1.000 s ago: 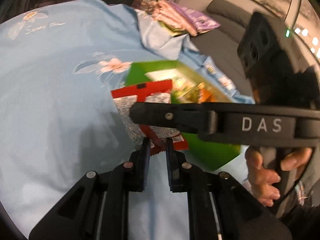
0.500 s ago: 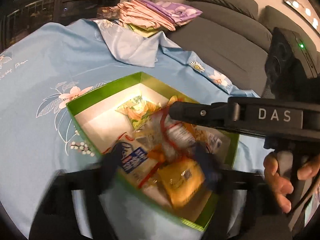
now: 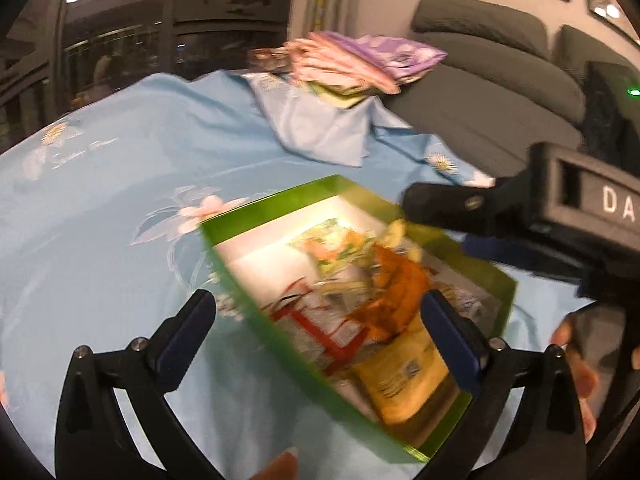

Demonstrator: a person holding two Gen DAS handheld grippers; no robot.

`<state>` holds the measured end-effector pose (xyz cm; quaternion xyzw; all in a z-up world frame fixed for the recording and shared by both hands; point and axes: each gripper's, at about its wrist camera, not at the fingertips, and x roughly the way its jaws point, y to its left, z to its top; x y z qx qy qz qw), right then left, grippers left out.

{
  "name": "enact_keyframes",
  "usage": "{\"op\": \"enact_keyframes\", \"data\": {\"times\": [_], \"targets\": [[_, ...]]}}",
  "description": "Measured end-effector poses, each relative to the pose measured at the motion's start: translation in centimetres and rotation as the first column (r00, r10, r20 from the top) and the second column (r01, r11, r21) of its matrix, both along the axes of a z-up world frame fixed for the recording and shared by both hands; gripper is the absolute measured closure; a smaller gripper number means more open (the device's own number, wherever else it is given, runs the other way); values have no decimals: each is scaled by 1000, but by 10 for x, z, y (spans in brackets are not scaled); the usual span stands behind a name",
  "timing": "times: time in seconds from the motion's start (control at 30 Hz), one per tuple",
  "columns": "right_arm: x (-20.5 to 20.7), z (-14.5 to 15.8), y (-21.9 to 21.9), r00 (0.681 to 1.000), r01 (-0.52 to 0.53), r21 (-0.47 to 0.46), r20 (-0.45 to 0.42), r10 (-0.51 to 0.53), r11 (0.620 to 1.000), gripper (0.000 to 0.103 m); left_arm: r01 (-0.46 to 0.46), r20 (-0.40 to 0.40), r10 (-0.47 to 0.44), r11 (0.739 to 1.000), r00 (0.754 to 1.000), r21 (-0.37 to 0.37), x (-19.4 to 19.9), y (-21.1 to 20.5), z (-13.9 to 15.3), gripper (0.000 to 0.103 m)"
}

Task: Organize snacks
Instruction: 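Lower the red-and-white packet into the green box and open the right gripper, then withdraw the right gripper above the green box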

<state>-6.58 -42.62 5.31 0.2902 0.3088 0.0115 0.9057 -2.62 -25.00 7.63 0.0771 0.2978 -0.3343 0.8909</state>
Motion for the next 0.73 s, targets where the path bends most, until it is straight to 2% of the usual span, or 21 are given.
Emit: {"op": "enact_keyframes", "data": {"times": [0.07,0.17,0.2,0.33,0.37,0.47,0.57,0.67,0.73], "targets": [[0,0,1,1000,13,-30,2,-13,999,15,-52,27,51,998,998,42,-3,5,-2,0],[1,-4,8,1000,-3,-16,-5,3,1000,15,-109,87,101,990,991,92,-8,21,-5,0],[-2,-4,2,1000,-9,-8,-7,8,1000,15,-117,88,109,988,990,97,-9,26,-6,0],[-3,-6,39,1000,-22,-19,-22,22,1000,15,-153,59,148,984,987,94,-11,55,-9,0],[3,-6,26,1000,-21,-23,-23,21,1000,15,-158,51,154,983,987,94,-12,60,-10,0],[4,-3,47,999,-44,-25,-15,44,999,15,-193,50,190,977,981,86,-18,82,-11,0],[-9,-1,85,997,-81,-19,-8,81,997,15,-262,74,255,960,964,104,-21,105,-11,0],[-2,0,94,993,-120,-29,-22,119,992,15,-331,98,321,938,942,105,-23,132,-11,0],[0,7,116,988,-150,-44,-29,149,988,15,-374,109,363,921,925,111,-23,149,-12,0]]}}
